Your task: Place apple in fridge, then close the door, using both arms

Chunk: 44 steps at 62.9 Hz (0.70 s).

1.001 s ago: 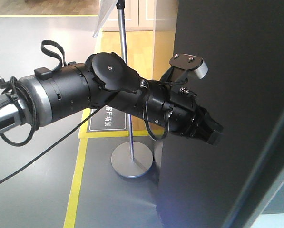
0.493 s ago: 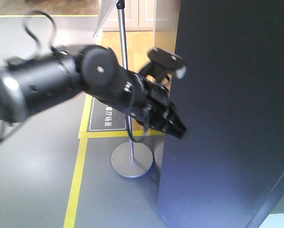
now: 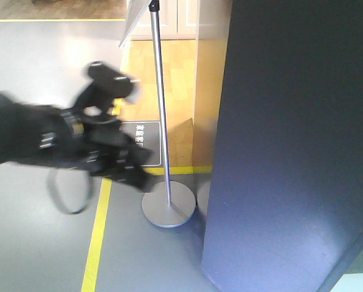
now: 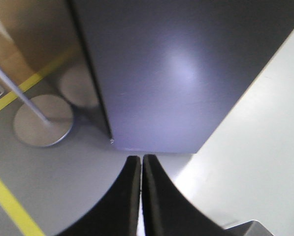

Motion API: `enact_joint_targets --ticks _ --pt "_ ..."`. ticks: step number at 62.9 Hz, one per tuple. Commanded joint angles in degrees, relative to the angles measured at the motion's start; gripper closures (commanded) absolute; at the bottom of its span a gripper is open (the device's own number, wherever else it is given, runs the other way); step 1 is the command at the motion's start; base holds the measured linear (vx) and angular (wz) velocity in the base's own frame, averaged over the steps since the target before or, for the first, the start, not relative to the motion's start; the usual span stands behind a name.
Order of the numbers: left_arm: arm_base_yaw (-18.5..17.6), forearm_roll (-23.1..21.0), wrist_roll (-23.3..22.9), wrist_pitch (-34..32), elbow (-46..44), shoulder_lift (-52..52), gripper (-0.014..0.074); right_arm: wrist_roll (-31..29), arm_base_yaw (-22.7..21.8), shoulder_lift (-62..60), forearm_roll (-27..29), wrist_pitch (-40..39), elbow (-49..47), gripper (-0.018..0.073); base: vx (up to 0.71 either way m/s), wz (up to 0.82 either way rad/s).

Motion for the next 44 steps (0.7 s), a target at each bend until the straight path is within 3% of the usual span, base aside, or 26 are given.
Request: enact_joint_targets --ticks 1,11,17,36,44 --pt "3.94 -0.46 -0.62 -5.32 3.22 -6.4 0.0603 2.01 0.0 1.11 -1.6 -5.39 -1.26 -0.0006 0.0 0.0" --pt "8.8 -0.19 -0.5 -5.61 7.99 -11.41 0.0603 15.25 0.0 6.07 -14.22 -6.85 -1.26 0.0088 0.0 0.0" --pt "9.5 2.69 -0.44 -4.59 8.54 -12.72 0.0603 20.82 0.0 10.63 -21.95 -7.18 -1.26 0.0184 0.0 0.0" --pt "9.5 3.87 -0.44 -2.06 8.54 -12.71 0.0603 25.15 0.0 25.15 -30.73 -14.48 -1.26 0.0573 0.0 0.0" --pt "9.5 3.87 -0.44 -2.06 8.54 -12.71 0.0603 28.45 0.0 30.32 -36.39 -15.25 -2.16 0.0571 0.0 0.0"
